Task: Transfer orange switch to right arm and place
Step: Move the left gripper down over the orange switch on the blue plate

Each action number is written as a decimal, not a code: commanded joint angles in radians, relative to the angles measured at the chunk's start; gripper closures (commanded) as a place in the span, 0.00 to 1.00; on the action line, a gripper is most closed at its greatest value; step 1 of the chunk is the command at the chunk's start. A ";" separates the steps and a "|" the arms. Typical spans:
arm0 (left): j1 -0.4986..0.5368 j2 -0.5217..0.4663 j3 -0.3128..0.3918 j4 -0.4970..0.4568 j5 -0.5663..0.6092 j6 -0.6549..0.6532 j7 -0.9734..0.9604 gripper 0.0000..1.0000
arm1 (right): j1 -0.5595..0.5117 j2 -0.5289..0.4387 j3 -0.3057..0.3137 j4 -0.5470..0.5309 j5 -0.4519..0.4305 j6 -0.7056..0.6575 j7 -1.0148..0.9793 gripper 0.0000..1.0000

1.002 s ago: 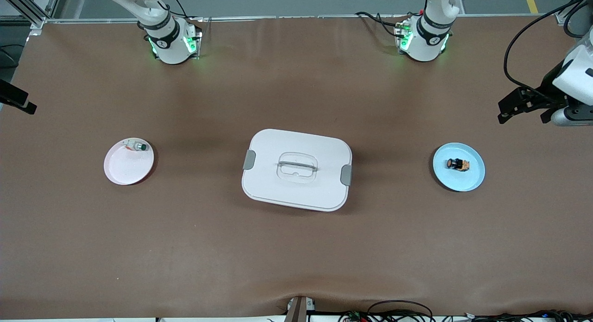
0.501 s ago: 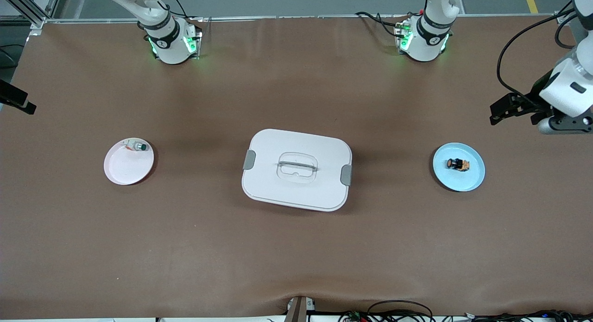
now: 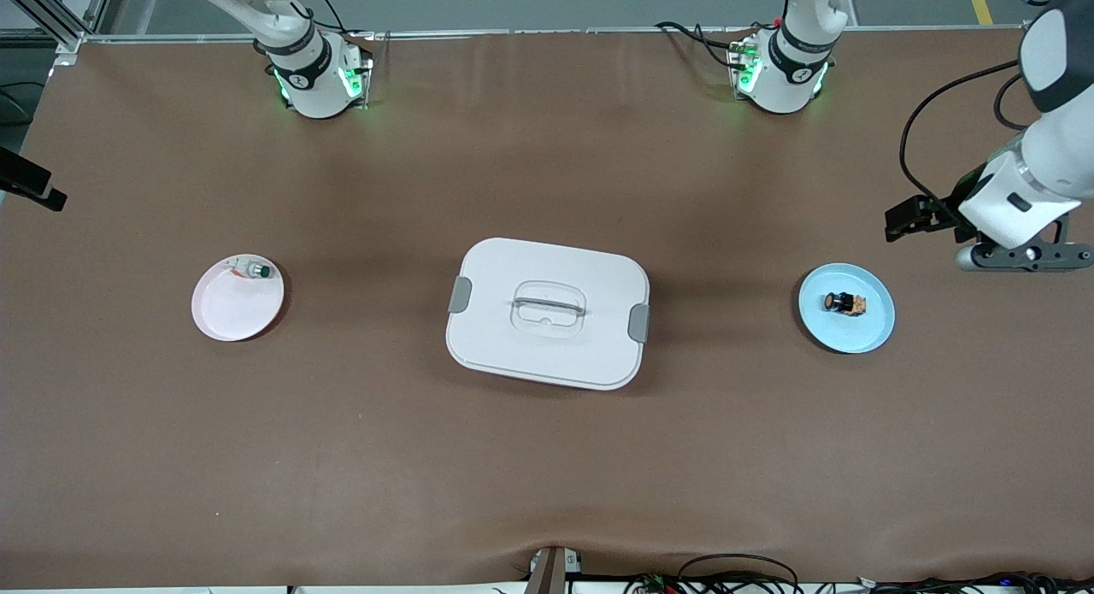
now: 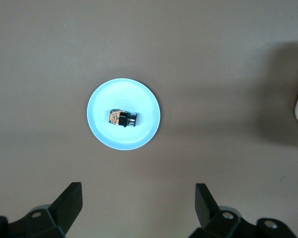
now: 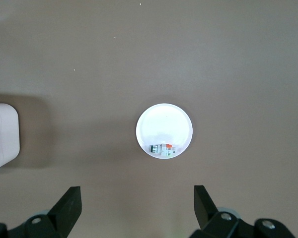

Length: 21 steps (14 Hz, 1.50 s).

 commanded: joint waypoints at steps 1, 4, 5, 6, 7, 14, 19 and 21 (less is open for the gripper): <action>0.000 -0.023 0.006 -0.098 -0.008 0.089 0.033 0.00 | -0.018 -0.023 0.014 -0.025 0.004 0.009 0.000 0.00; 0.012 -0.025 0.008 -0.182 -0.001 0.175 0.071 0.00 | -0.020 -0.023 0.014 -0.025 0.004 0.011 -0.002 0.00; 0.022 -0.025 0.006 -0.204 -0.001 0.201 0.085 0.00 | -0.020 -0.023 0.014 -0.025 0.004 0.009 -0.002 0.00; 0.024 -0.023 0.008 -0.227 -0.001 0.232 0.093 0.00 | -0.020 -0.023 0.014 -0.025 0.004 0.009 -0.002 0.00; 0.030 -0.023 0.008 -0.256 0.000 0.273 0.112 0.00 | -0.020 -0.023 0.014 -0.025 0.004 0.009 -0.002 0.00; 0.087 0.041 0.009 -0.356 0.000 0.473 0.261 0.00 | -0.023 -0.022 0.014 -0.025 0.004 0.011 -0.004 0.00; 0.121 0.122 0.008 -0.353 0.000 0.524 0.329 0.00 | -0.024 -0.022 0.014 -0.026 0.004 0.009 -0.002 0.00; 0.121 0.150 0.008 -0.348 -0.001 0.540 0.326 0.00 | -0.024 -0.022 0.014 -0.026 0.006 0.009 -0.004 0.00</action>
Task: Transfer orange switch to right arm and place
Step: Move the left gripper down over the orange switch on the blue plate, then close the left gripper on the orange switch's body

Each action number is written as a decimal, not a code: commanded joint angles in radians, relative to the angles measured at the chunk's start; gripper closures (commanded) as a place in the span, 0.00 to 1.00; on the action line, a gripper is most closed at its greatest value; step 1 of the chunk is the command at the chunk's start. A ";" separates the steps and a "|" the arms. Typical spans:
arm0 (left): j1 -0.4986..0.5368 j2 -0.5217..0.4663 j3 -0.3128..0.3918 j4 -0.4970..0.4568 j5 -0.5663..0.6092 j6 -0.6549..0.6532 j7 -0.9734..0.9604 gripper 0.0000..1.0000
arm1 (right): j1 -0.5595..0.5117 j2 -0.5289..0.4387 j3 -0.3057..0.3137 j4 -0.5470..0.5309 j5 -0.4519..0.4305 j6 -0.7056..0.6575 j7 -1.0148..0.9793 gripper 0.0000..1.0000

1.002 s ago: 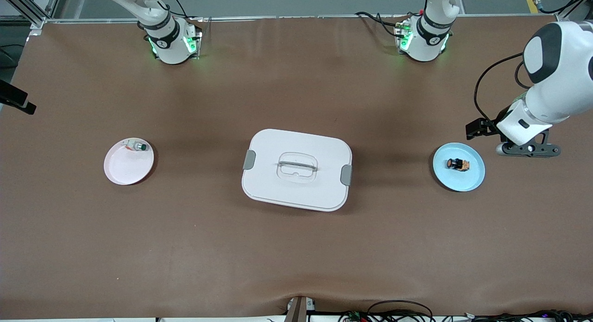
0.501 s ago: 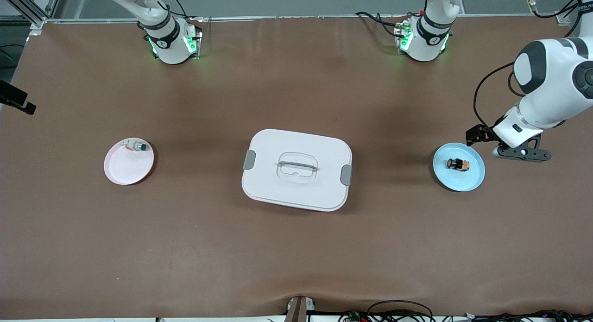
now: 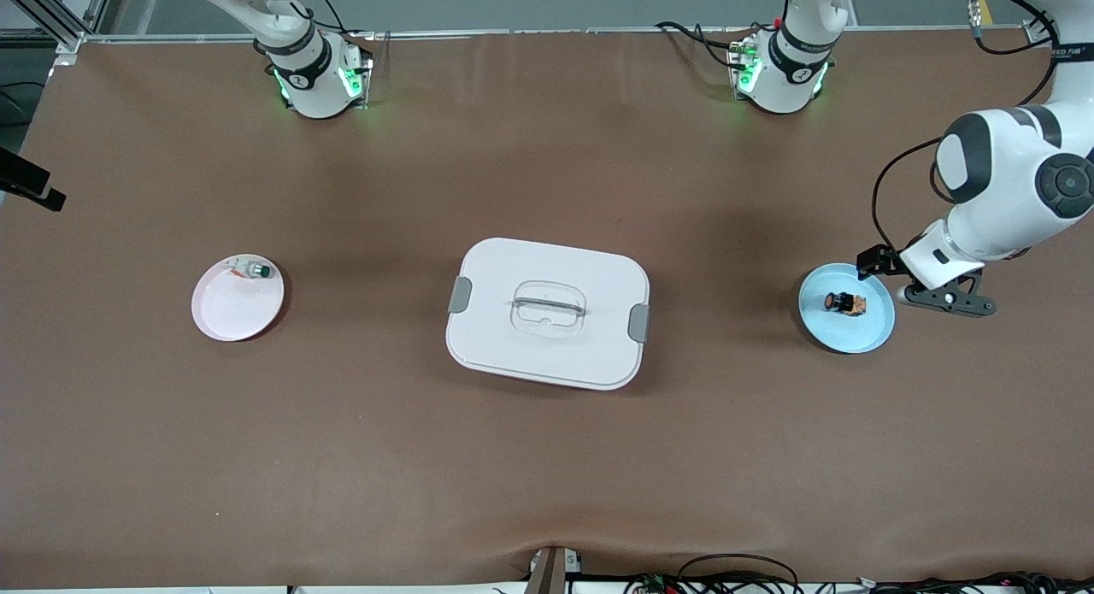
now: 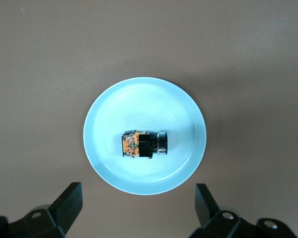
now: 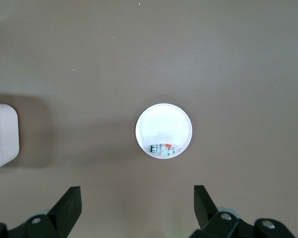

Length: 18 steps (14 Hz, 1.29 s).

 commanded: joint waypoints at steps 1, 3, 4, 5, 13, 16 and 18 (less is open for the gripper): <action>0.002 0.038 0.003 0.013 -0.001 0.024 0.016 0.00 | -0.022 -0.023 0.014 -0.025 0.006 0.009 -0.003 0.00; 0.003 0.067 0.003 0.016 -0.003 0.041 0.015 0.00 | -0.022 -0.022 0.014 -0.025 0.006 0.010 -0.002 0.00; 0.003 0.084 0.003 0.018 -0.003 0.059 0.006 0.00 | -0.022 -0.022 0.014 -0.025 0.006 0.010 -0.002 0.00; 0.003 0.100 0.003 0.024 -0.005 0.072 0.001 0.00 | -0.022 -0.022 0.014 -0.025 0.007 0.009 -0.002 0.00; 0.002 0.218 0.003 0.067 -0.012 0.136 -0.001 0.00 | -0.024 -0.022 0.014 -0.025 0.012 0.010 -0.002 0.00; 0.003 0.238 0.001 0.065 -0.014 0.145 -0.001 0.00 | -0.025 -0.022 0.014 -0.025 0.012 0.010 -0.002 0.00; 0.003 0.247 0.001 0.059 -0.014 0.144 -0.001 0.00 | -0.028 -0.022 0.014 -0.025 0.012 0.010 -0.003 0.00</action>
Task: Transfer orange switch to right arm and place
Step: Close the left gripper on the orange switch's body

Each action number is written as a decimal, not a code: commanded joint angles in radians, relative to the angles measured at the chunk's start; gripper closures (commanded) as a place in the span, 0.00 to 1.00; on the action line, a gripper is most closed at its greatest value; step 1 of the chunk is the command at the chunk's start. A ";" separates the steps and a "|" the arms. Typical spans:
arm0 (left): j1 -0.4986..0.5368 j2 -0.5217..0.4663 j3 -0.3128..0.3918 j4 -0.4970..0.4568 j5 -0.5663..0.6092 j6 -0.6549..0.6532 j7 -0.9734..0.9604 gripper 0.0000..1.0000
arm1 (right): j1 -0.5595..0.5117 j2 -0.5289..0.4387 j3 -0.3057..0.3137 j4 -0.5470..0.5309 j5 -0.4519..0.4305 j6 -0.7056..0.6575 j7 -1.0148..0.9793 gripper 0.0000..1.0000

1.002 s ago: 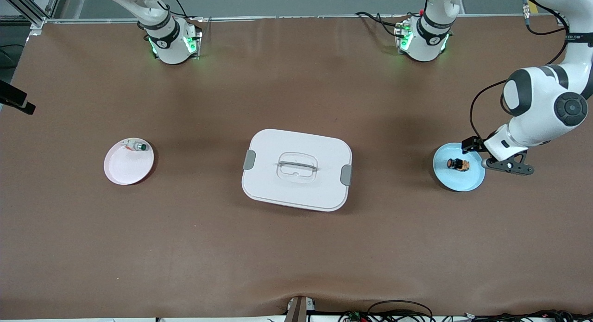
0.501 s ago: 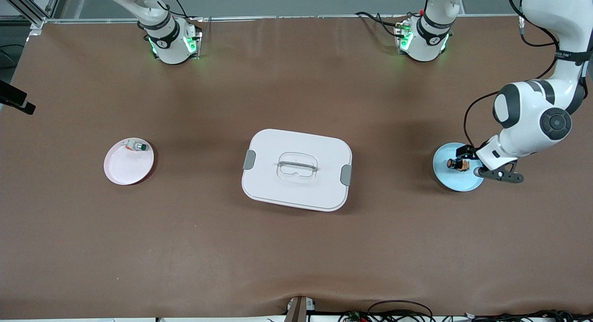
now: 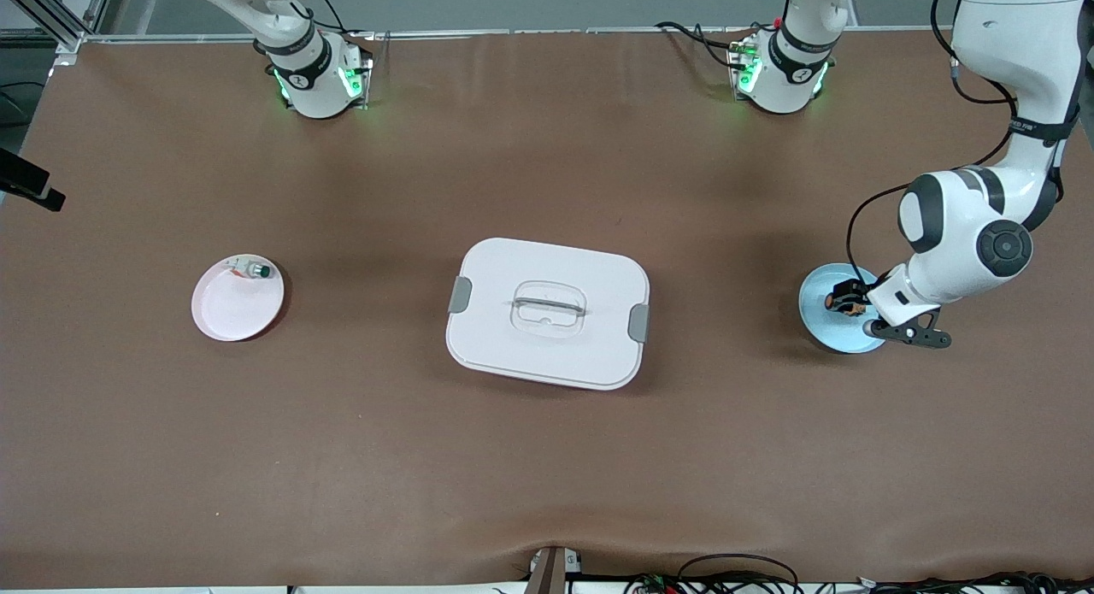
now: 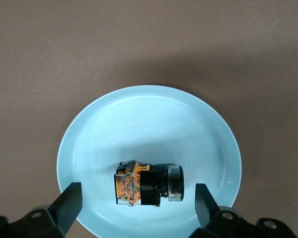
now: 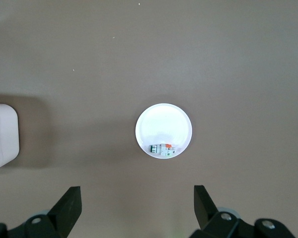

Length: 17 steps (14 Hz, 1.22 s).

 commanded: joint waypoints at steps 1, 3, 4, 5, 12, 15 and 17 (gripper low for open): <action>0.000 0.015 0.001 0.005 -0.014 0.009 0.003 0.00 | -0.027 -0.022 0.014 -0.025 0.011 0.010 -0.002 0.00; 0.000 0.028 0.001 0.005 -0.014 0.009 0.003 0.00 | -0.028 -0.022 0.014 -0.025 0.011 0.008 -0.002 0.00; 0.000 0.037 0.001 0.005 -0.015 0.009 0.003 0.00 | -0.028 -0.022 0.014 -0.025 0.011 0.010 -0.003 0.00; 0.000 0.041 0.000 0.005 -0.015 0.009 0.003 0.00 | -0.028 -0.022 0.014 -0.025 0.011 0.008 -0.002 0.00; 0.002 0.058 0.001 -0.010 -0.015 0.009 0.003 0.00 | -0.033 -0.022 0.014 -0.025 0.011 0.008 -0.002 0.00; 0.003 0.067 0.001 -0.010 -0.015 0.010 0.004 0.00 | -0.034 -0.022 0.014 -0.025 0.011 0.008 -0.002 0.00; 0.009 0.076 0.001 -0.009 -0.015 0.012 0.006 0.00 | -0.034 -0.022 0.014 -0.025 0.011 0.008 -0.002 0.00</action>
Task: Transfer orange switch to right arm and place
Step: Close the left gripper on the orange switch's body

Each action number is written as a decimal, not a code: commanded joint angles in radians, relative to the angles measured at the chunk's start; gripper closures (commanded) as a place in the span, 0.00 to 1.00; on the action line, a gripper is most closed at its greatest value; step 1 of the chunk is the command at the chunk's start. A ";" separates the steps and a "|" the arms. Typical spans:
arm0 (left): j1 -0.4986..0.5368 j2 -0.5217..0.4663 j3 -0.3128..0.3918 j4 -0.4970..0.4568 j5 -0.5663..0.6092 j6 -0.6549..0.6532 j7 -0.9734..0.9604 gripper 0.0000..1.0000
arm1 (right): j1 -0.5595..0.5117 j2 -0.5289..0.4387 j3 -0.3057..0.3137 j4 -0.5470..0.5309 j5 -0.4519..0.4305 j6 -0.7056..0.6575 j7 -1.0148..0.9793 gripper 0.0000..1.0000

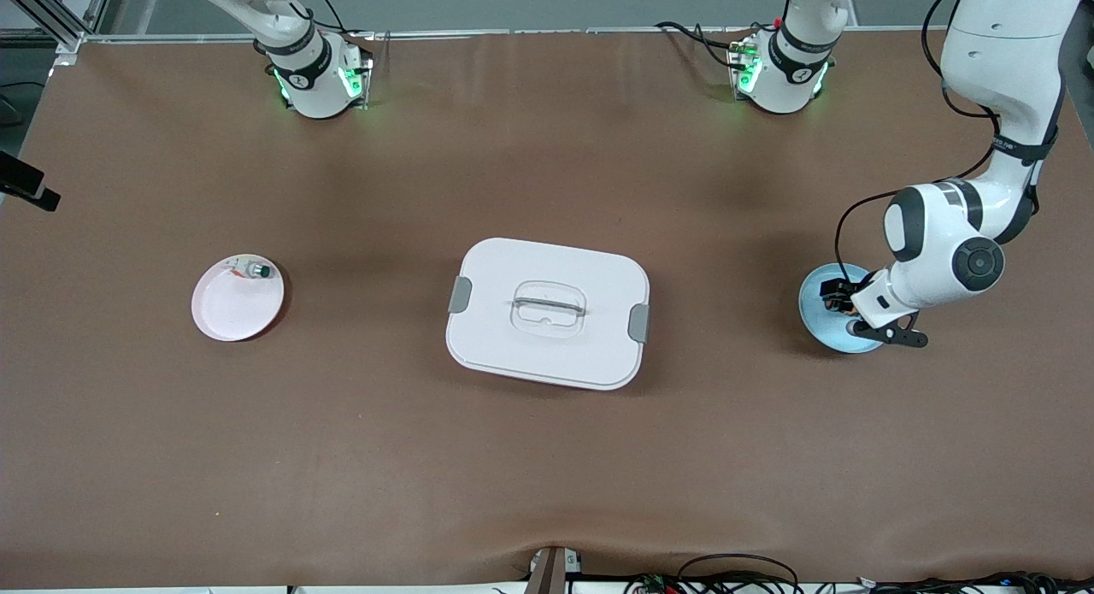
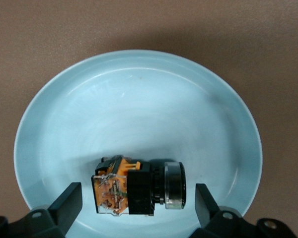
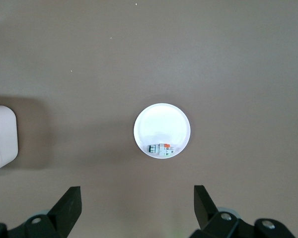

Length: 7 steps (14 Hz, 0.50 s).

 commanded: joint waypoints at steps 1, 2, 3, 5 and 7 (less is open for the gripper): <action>0.008 0.007 0.001 -0.004 -0.014 0.016 0.006 0.00 | -0.023 -0.022 0.014 -0.025 0.011 0.008 -0.003 0.00; 0.006 0.007 0.000 -0.004 -0.015 0.016 0.006 0.00 | -0.024 -0.022 0.014 -0.025 0.011 0.008 -0.002 0.00; 0.006 0.008 0.001 -0.004 -0.014 0.016 0.006 0.00 | -0.026 -0.022 0.014 -0.025 0.011 0.007 -0.003 0.00; 0.006 0.010 0.000 -0.004 -0.015 0.016 0.006 0.00 | -0.027 -0.022 0.014 -0.025 0.011 0.008 -0.002 0.00; 0.006 0.014 0.001 -0.004 -0.015 0.018 0.005 0.00 | -0.027 -0.022 0.014 -0.025 0.013 0.008 -0.003 0.00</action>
